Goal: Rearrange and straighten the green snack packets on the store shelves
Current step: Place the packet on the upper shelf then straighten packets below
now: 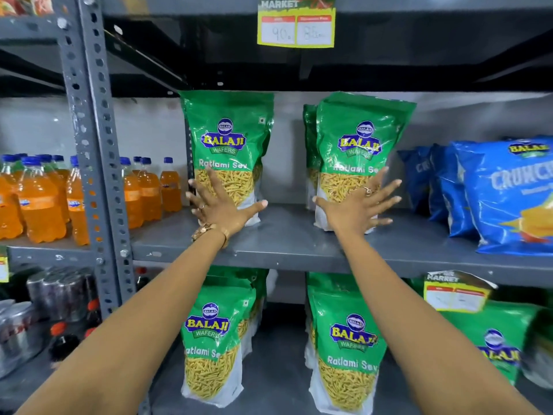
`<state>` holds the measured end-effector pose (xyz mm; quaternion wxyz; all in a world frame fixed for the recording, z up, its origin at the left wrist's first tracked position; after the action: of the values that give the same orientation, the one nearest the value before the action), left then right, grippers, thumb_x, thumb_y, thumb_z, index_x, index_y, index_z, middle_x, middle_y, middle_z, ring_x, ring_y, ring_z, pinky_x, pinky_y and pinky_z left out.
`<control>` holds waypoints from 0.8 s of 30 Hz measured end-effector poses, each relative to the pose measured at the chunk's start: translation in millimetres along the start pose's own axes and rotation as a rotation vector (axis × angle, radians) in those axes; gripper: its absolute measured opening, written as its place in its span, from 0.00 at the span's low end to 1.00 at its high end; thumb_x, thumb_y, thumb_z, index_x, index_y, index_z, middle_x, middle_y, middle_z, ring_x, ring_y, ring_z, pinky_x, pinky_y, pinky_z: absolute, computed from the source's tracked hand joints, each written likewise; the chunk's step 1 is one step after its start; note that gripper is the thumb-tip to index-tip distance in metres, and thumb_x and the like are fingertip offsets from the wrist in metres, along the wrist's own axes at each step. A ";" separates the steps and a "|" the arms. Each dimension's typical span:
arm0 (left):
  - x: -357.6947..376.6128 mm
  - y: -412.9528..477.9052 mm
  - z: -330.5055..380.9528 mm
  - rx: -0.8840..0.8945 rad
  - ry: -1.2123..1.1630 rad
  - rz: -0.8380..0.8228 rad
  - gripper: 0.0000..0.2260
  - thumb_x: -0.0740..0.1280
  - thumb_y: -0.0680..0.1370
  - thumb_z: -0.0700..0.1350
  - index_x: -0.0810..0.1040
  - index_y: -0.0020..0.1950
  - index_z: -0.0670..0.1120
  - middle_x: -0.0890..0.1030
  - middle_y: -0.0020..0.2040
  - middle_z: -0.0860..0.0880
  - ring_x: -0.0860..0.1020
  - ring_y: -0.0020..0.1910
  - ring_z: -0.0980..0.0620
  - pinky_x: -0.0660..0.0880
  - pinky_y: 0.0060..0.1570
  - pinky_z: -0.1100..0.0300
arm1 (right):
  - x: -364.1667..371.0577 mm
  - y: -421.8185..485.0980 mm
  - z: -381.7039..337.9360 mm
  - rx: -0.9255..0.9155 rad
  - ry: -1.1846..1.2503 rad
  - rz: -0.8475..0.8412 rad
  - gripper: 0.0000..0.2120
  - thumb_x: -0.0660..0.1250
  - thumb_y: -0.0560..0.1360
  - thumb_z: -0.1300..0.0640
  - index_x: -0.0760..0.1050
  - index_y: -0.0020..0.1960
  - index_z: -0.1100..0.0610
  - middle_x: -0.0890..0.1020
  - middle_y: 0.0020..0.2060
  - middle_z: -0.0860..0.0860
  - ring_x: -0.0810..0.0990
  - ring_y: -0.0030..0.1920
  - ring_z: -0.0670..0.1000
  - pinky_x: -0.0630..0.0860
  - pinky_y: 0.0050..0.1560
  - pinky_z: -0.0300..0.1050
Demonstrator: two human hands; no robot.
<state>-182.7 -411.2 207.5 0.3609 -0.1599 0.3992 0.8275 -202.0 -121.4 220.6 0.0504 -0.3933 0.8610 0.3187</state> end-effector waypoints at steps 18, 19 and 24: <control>-37.1 -71.5 25.6 0.279 -0.107 0.259 0.47 0.72 0.72 0.55 0.45 0.79 0.42 0.46 0.78 0.35 0.46 0.79 0.37 0.49 0.76 0.44 | -17.3 -72.2 -38.7 -0.459 0.146 0.037 0.53 0.73 0.67 0.41 0.47 0.78 0.59 0.50 0.78 0.62 0.50 0.77 0.64 0.54 0.75 0.66; -41.8 -92.1 21.6 0.326 -0.134 0.318 0.44 0.71 0.73 0.54 0.49 0.79 0.41 0.49 0.78 0.36 0.48 0.78 0.39 0.51 0.75 0.45 | -24.6 -95.3 -42.4 -0.565 0.268 0.063 0.44 0.72 0.70 0.45 0.54 0.77 0.60 0.57 0.76 0.61 0.55 0.76 0.61 0.58 0.75 0.62; -36.1 -180.1 -57.1 0.353 -0.245 0.492 0.32 0.72 0.74 0.45 0.62 0.72 0.35 0.62 0.72 0.33 0.61 0.74 0.39 0.55 0.76 0.53 | 1.8 -198.3 -3.4 -0.728 0.505 -0.124 0.11 0.70 0.74 0.60 0.79 0.56 0.61 0.80 0.52 0.54 0.77 0.56 0.53 0.73 0.61 0.46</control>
<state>-28.7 -396.7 93.3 0.2178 0.1074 0.5169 0.8209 -61.9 -221.3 121.8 -0.2840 -0.5018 0.6529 0.4912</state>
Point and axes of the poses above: each hand's wrist, its own y-axis towards the middle knuckle, its own x-axis out of the palm, z = x × y, the point moved 8 cm from there along y, towards the middle knuckle
